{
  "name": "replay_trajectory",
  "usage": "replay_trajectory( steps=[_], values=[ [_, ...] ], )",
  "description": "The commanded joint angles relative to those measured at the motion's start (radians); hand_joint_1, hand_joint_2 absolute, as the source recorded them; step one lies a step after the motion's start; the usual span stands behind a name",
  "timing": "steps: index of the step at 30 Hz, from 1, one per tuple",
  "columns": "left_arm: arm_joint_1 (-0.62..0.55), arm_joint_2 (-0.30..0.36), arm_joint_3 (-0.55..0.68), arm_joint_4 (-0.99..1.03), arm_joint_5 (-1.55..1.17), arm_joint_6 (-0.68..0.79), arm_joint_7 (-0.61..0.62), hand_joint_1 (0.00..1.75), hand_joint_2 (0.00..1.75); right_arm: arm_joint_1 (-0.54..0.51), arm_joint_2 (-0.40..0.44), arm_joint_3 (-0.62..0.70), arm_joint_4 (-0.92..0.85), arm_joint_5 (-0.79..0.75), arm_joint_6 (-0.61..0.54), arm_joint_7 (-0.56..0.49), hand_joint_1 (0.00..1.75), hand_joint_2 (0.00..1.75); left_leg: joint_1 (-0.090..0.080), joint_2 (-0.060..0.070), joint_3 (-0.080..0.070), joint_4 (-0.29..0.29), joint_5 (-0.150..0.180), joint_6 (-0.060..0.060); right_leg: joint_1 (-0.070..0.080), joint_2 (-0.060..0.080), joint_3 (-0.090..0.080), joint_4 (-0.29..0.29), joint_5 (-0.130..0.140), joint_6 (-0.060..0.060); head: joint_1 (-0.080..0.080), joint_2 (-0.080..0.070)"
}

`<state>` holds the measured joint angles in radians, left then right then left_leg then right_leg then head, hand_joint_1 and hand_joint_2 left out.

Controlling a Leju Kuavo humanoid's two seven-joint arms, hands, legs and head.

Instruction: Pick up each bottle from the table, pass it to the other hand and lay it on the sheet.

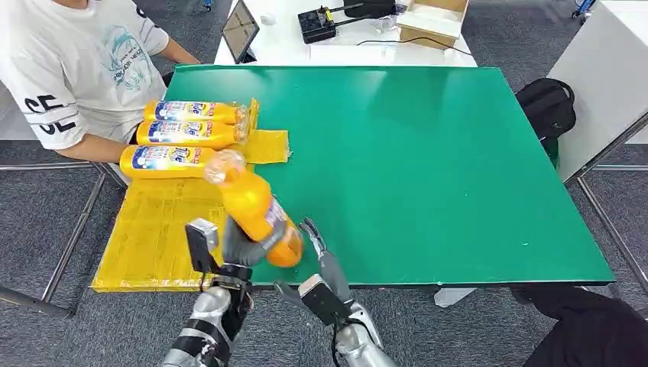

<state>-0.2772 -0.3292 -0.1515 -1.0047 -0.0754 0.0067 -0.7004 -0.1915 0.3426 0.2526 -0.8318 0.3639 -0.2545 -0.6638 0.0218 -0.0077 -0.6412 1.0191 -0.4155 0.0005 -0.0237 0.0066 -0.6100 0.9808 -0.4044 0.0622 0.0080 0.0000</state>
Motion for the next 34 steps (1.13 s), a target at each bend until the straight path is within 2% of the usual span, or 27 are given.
replay_trajectory(
  steps=[1, 17, 19, 22, 24, 25, 26, 27, 29, 30, 32, 33, 34],
  values=[
    [-0.07, 0.05, 0.152, -0.131, -0.099, 0.206, 0.002, 1.75, 1.75, 0.053, 0.007, -0.022, -0.265, -0.088, -0.028, 0.002, 0.0, 0.0, 0.0, 0.001, 0.003, 0.0, -0.002, 0.001, 0.001, 0.0, 0.002, 0.001, -0.001, -0.003, 0.0, 0.0],
    [-0.068, 0.051, 0.157, -0.134, -0.1, 0.201, 0.002, 1.75, 1.75, 0.055, 0.007, -0.016, -0.26, -0.096, -0.033, 0.0, 0.0, 0.0, 0.0, 0.0, 0.002, -0.001, -0.001, 0.001, 0.0, 0.0, 0.002, 0.0, -0.001, -0.002, 0.0, 0.0],
    [-0.078, 0.062, 0.163, -0.127, -0.12, 0.282, 0.002, 1.75, 1.75, 0.057, 0.007, -0.012, -0.267, -0.122, -0.068, -0.029, 0.0, 0.0, 0.0, 0.001, 0.006, -0.001, -0.002, 0.001, 0.001, 0.0, 0.006, 0.0, -0.002, -0.003, 0.0, 0.0],
    [-0.107, 0.116, 0.141, -0.078, -0.299, 0.5, 0.002, 1.75, 1.75, 0.09, 0.007, 0.007, -0.377, -0.147, -0.11, -0.034, 0.0, 0.0, 0.0, 0.001, 0.003, 0.0, -0.001, 0.0, 0.001, 0.0, 0.003, 0.0, -0.001, -0.003, 0.0, 0.0],
    [-0.15, 0.139, 0.145, 0.045, -0.449, 0.649, 0.002, 1.75, 1.75, 0.127, 0.0, 0.029, -0.495, -0.18, -0.16, -0.034, 0.0, 0.0, 0.0, 0.0, 0.004, -0.001, -0.002, 0.001, 0.0, -0.001, 0.004, 0.0, -0.002, -0.003, 0.001, 0.0],
    [-0.16, 0.109, 0.269, 0.074, -0.755, 0.691, 0.023, 1.75, 1.75, 0.145, -0.004, 0.037, -0.563, -0.205, -0.201, -0.034, 0.0, 0.0, 0.0, -0.001, 0.004, -0.001, -0.001, 0.0, 0.0, -0.002, 0.004, 0.0, -0.002, -0.003, 0.001, 0.0],
    [-0.184, 0.094, 0.362, 0.127, -0.859, 0.691, 0.017, 1.75, 1.75, 0.155, -0.007, 0.04, -0.595, -0.22, -0.228, -0.034, 0.0, 0.0, 0.0, 0.0, 0.007, -0.001, -0.002, 0.0, 0.001, -0.001, 0.006, 0.0, -0.003, -0.004, 0.0, 0.0],
    [-0.189, 0.078, 0.472, 0.126, -1.161, 0.691, 0.063, 1.75, 1.75, 0.16, -0.012, 0.044, -0.623, -0.227, -0.243, -0.034, 0.0, 0.0, -0.001, 0.001, 0.004, -0.001, -0.001, 0.0, 0.0, 0.0, 0.003, 0.0, -0.001, -0.002, 0.001, 0.0],
    [-0.208, 0.09, 0.502, 0.188, -1.189, 0.691, 0.06, 1.75, 1.75, 0.161, -0.017, 0.049, -0.633, -0.226, -0.245, -0.034, 0.0, 0.0, 0.0, 0.002, 0.008, -0.001, -0.003, 0.001, 0.001, 0.001, 0.007, 0.0, -0.002, -0.004, 0.0, 0.0],
    [-0.201, 0.118, 0.484, 0.176, -1.4, 0.691, 0.168, 1.75, 1.75, 0.151, -0.021, 0.06, -0.623, -0.215, -0.243, -0.034, 0.0, 0.0, 0.0, 0.002, 0.007, -0.001, -0.003, 0.001, 0.001, 0.001, 0.006, 0.0, -0.002, -0.003, 0.001, 0.0],
    [-0.225, 0.134, 0.5, 0.233, -1.455, 0.691, 0.192, 1.75, 1.75, 0.137, -0.026, 0.077, -0.609, -0.218, -0.25, -0.034, 0.0, 0.0, 0.0, 0.004, 0.008, -0.001, -0.002, 0.001, 0.0, 0.003, 0.007, -0.001, -0.001, -0.003, 0.001, 0.0],
    [-0.242, 0.257, 0.196, 0.339, -1.495, 0.691, 0.454, 1.75, 1.75, 0.122, -0.025, 0.093, -0.585, -0.217, -0.25, -0.034, 0.0, 0.0, 0.0, 0.005, 0.005, -0.001, -0.001, 0.001, 0.0, 0.003, 0.004, 0.0, 0.0, -0.003, 0.001, 0.0],
    [-0.251, 0.277, 0.139, 0.36, -1.495, 0.691, 0.503, 1.75, 1.75, 0.117, -0.025, 0.097, -0.579, -0.222, -0.248, -0.034, 0.0, 0.0, 0.0, 0.007, 0.009, -0.002, -0.002, 0.0, 0.0, 0.004, 0.006, -0.001, -0.001, -0.004, 0.001, 0.0]
  ],
)
